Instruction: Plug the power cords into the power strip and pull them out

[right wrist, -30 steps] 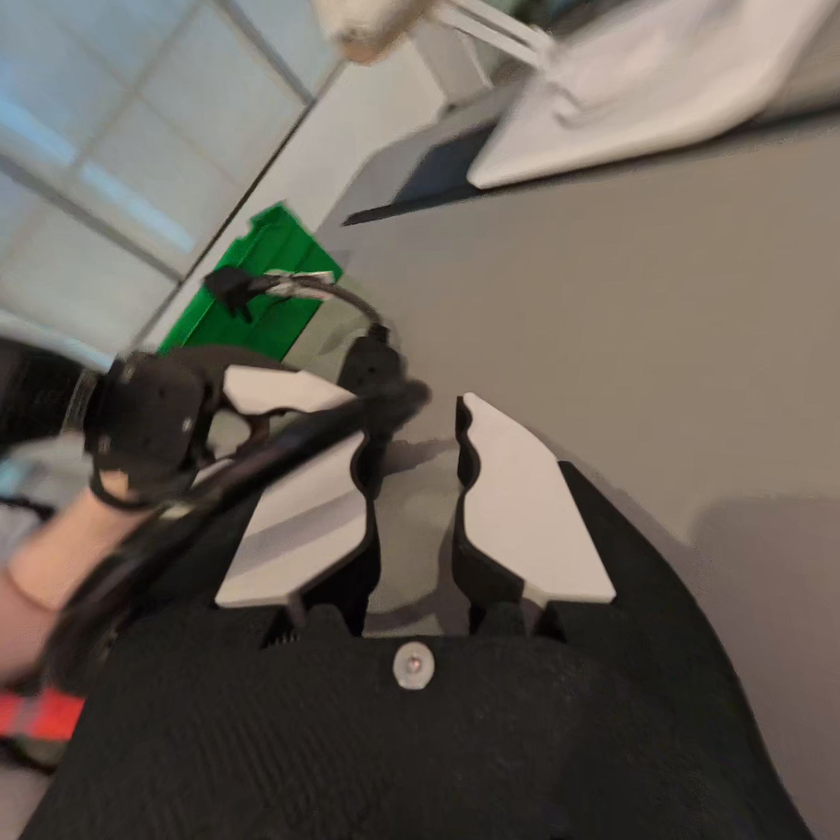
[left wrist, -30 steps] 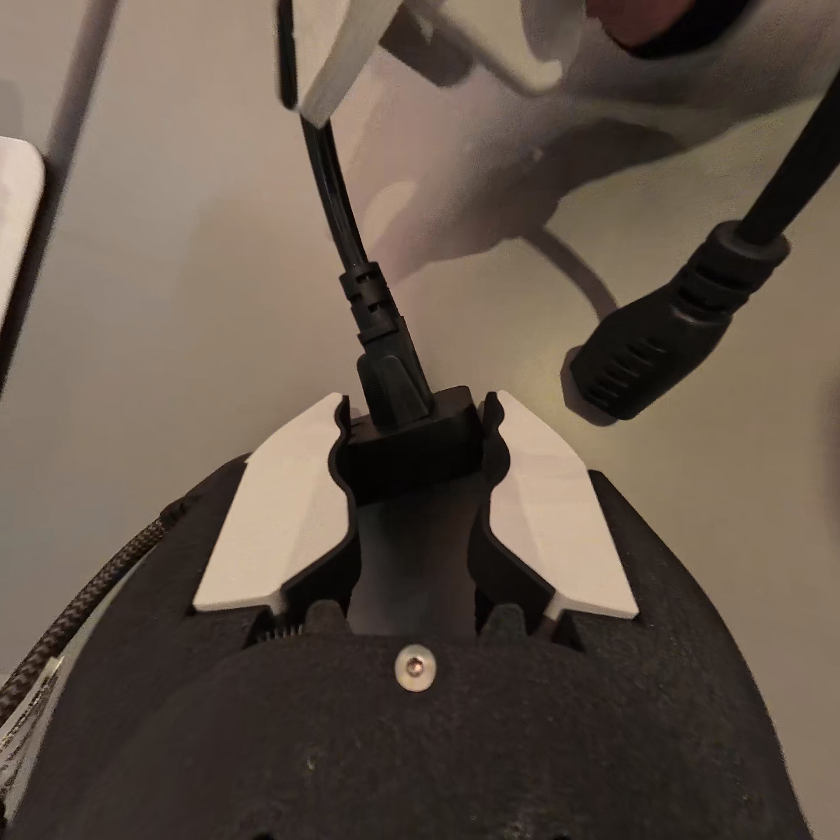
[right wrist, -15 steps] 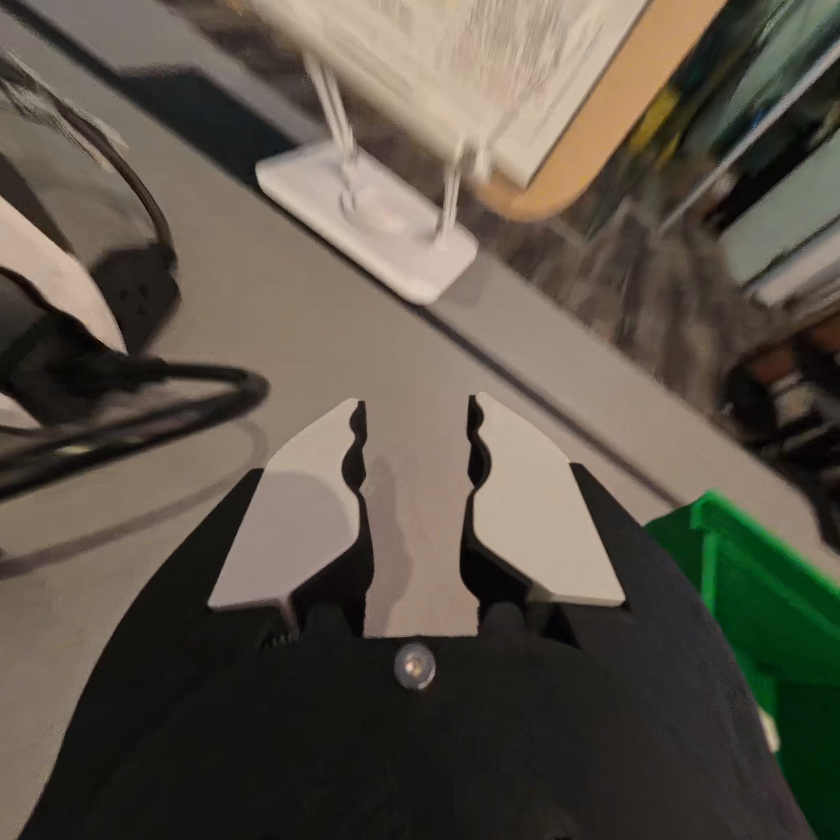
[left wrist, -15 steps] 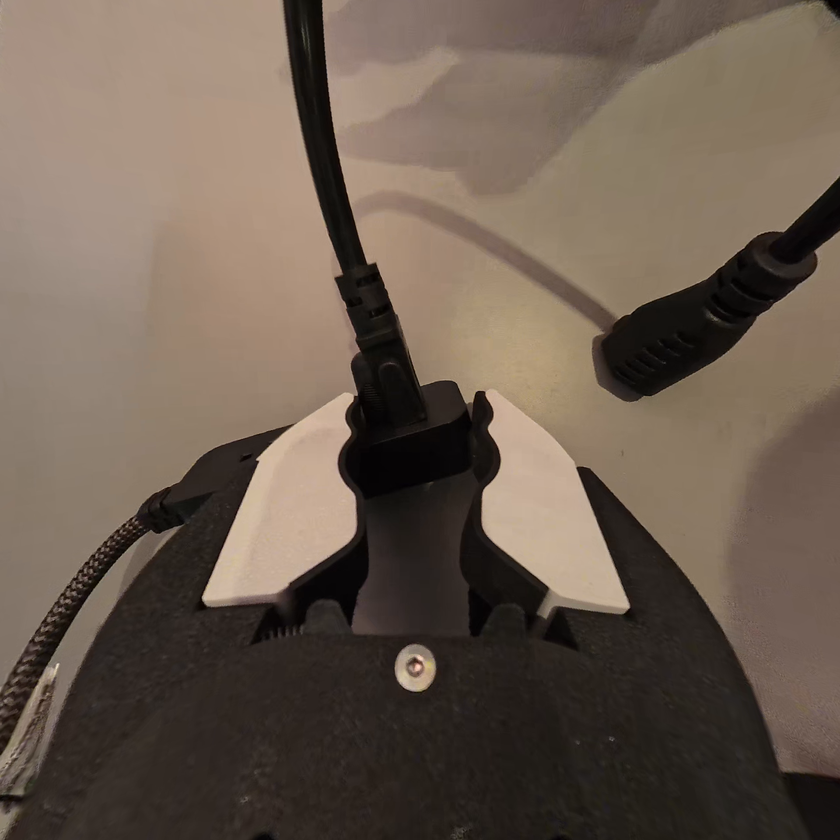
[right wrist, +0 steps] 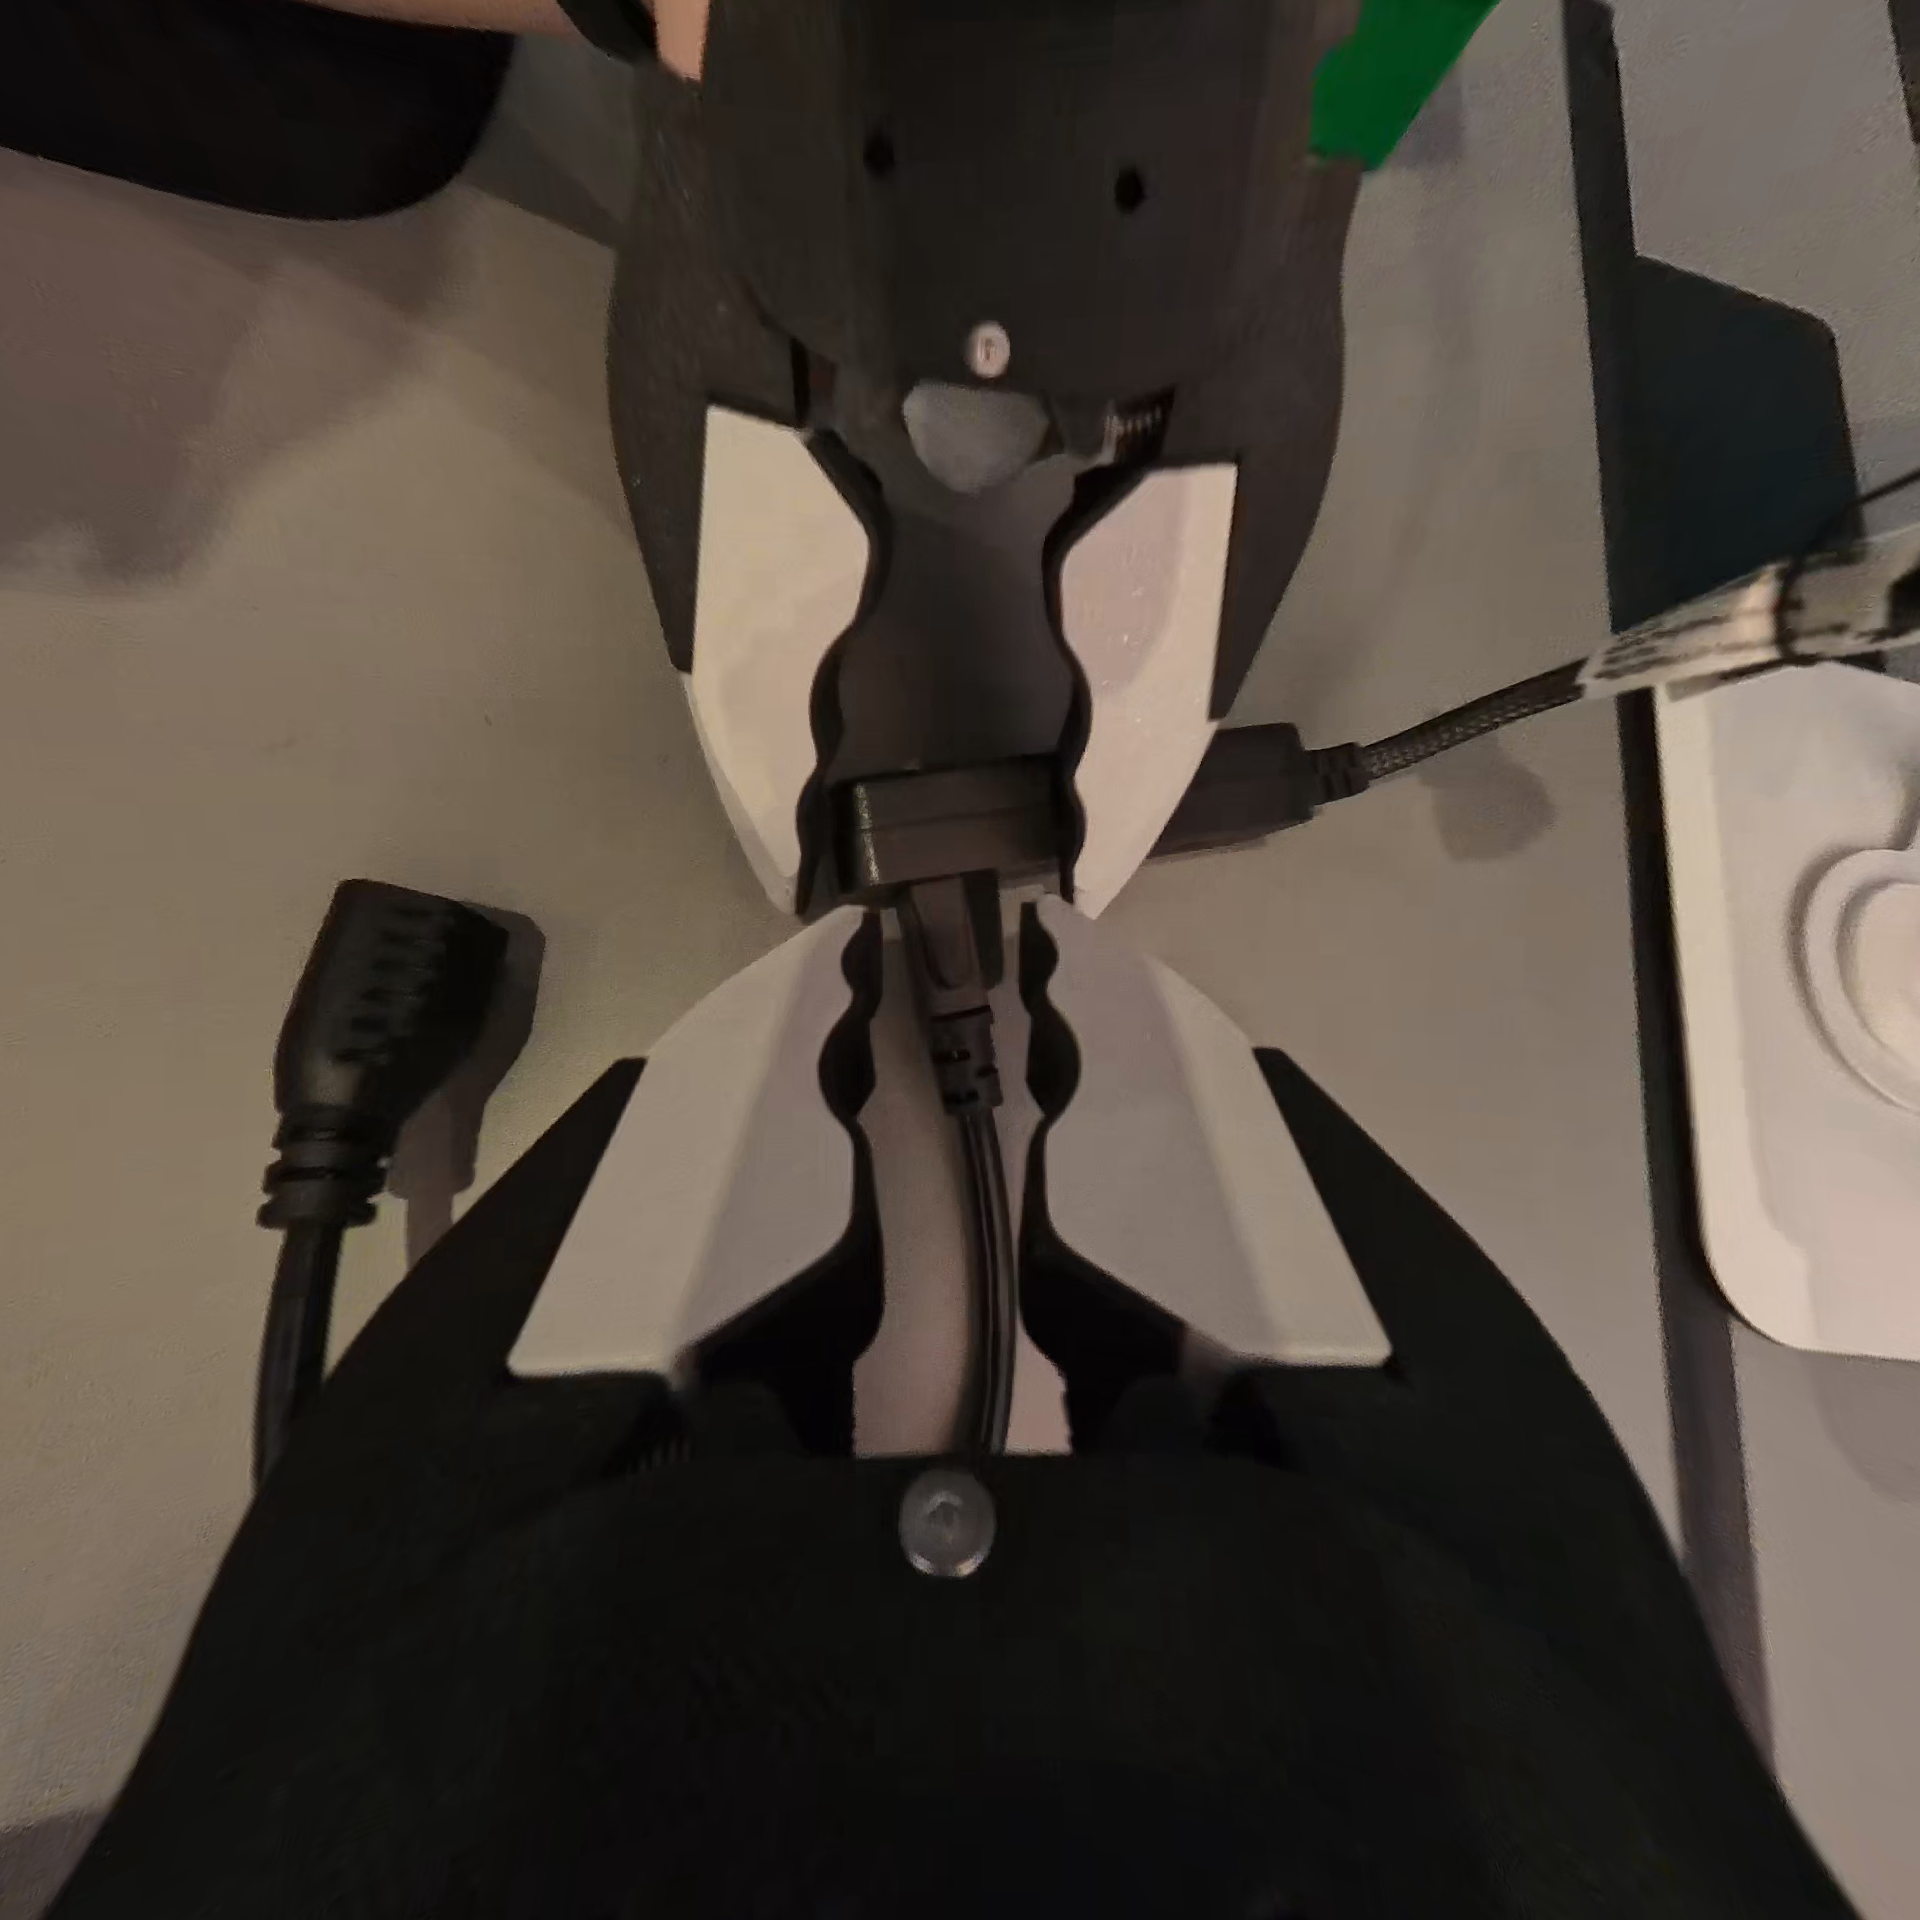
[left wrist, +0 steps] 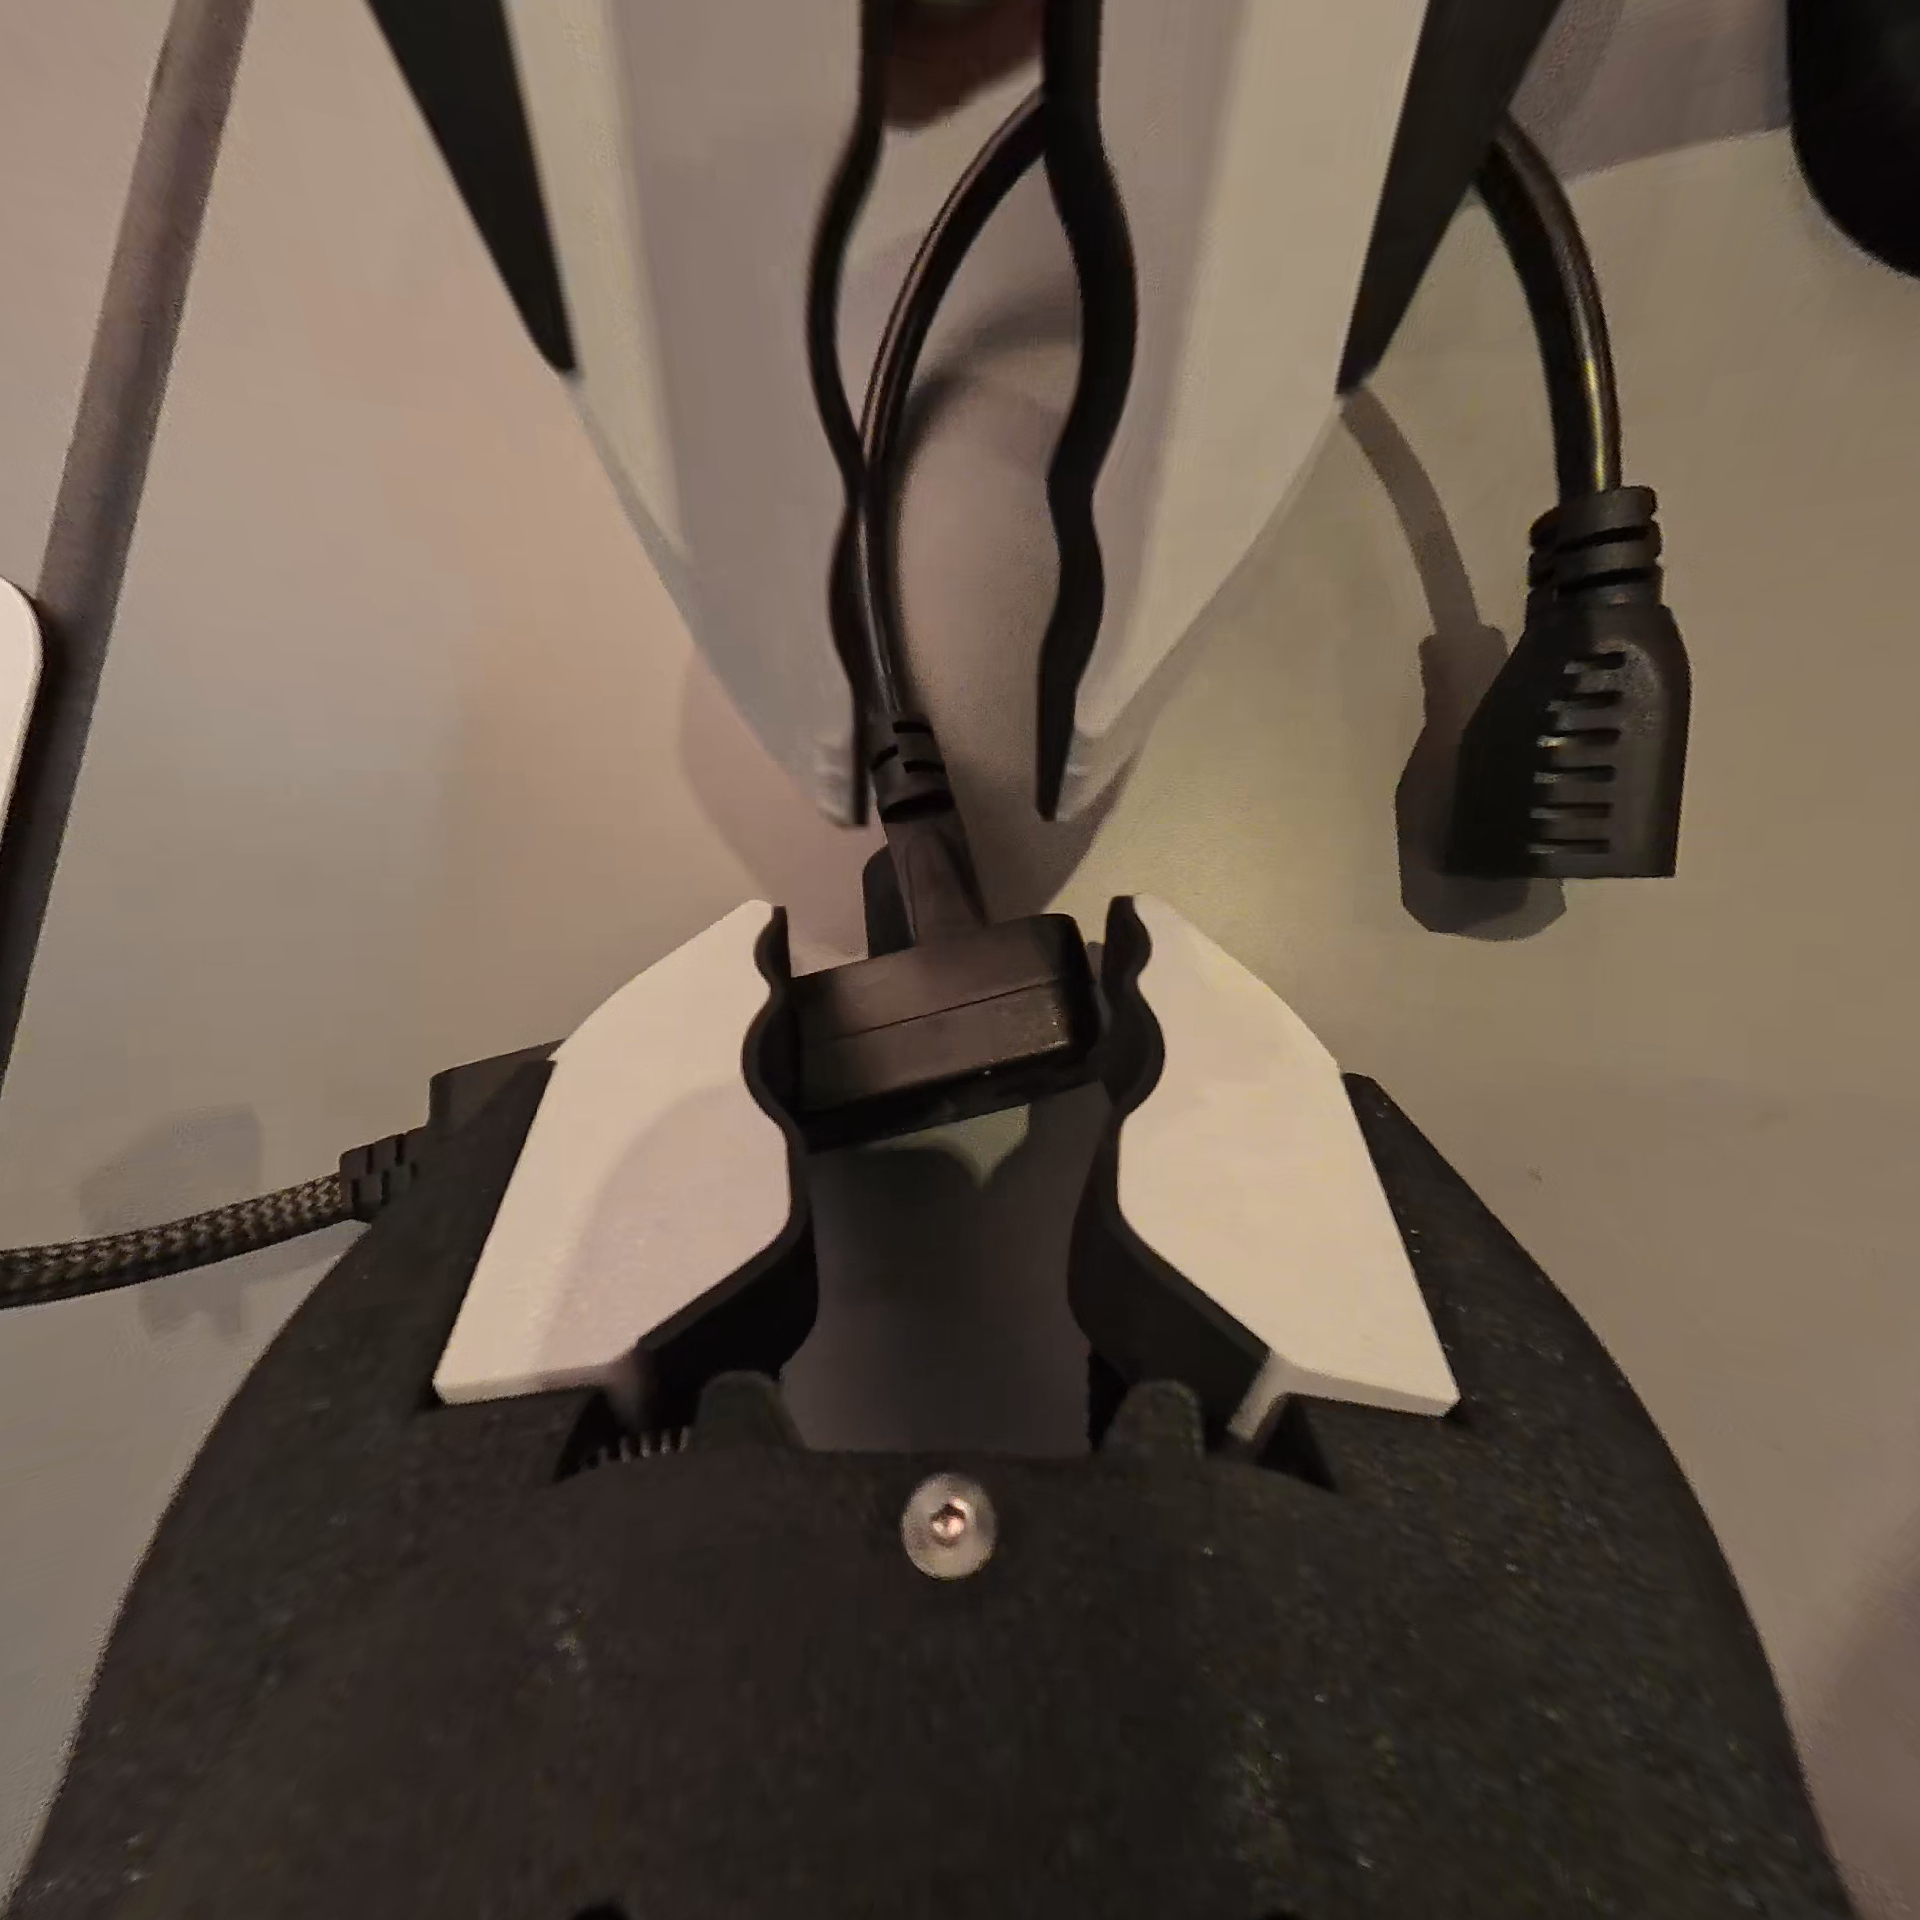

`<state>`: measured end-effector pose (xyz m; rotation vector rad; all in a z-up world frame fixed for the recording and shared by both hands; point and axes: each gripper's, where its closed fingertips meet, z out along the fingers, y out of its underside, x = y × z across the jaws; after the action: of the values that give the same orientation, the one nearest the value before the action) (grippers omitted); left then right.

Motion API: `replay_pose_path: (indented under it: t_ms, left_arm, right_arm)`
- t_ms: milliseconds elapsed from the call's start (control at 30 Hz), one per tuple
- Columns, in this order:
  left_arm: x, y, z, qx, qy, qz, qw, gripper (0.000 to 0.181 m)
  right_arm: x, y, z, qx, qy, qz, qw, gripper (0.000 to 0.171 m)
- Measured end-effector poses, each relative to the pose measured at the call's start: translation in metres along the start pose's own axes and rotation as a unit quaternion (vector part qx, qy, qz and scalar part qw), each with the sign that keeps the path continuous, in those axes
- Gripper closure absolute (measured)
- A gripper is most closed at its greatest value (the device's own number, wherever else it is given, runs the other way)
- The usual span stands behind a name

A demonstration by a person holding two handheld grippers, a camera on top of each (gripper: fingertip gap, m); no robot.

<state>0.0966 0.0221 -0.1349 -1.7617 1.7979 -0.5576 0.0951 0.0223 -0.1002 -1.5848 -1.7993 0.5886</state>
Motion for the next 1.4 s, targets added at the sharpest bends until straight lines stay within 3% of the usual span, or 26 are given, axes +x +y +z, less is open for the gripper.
replay_pose_path:
  t_ms: [200, 400, 633, 1100, 1400]
  left_arm:
    - [-0.004, -0.002, 0.0, 0.032, -0.014, 0.01, 0.999, 0.125]
    - [-0.007, -0.001, 0.002, 0.044, -0.036, 0.014, 0.998, 0.121]
    - [-0.009, 0.0, 0.005, 0.03, -0.058, 0.026, 0.998, 0.119]
    - [-0.008, 0.0, 0.004, 0.044, -0.05, 0.027, 0.997, 0.119]
    - [-0.008, 0.0, 0.003, 0.048, -0.042, 0.022, 0.998, 0.12]
  right_arm:
    - [0.002, 0.022, 0.03, -0.03, -0.008, 0.042, 0.999, 0.15]
    - [0.004, 0.024, 0.03, -0.012, 0.005, 0.05, 0.999, 0.151]
    - [0.003, 0.028, 0.03, -0.062, 0.044, 0.013, 0.997, 0.144]
    - [0.004, 0.029, 0.025, 0.047, 0.019, 0.076, 0.996, 0.153]
    - [0.005, 0.035, 0.024, 0.025, 0.03, 0.088, 0.995, 0.152]
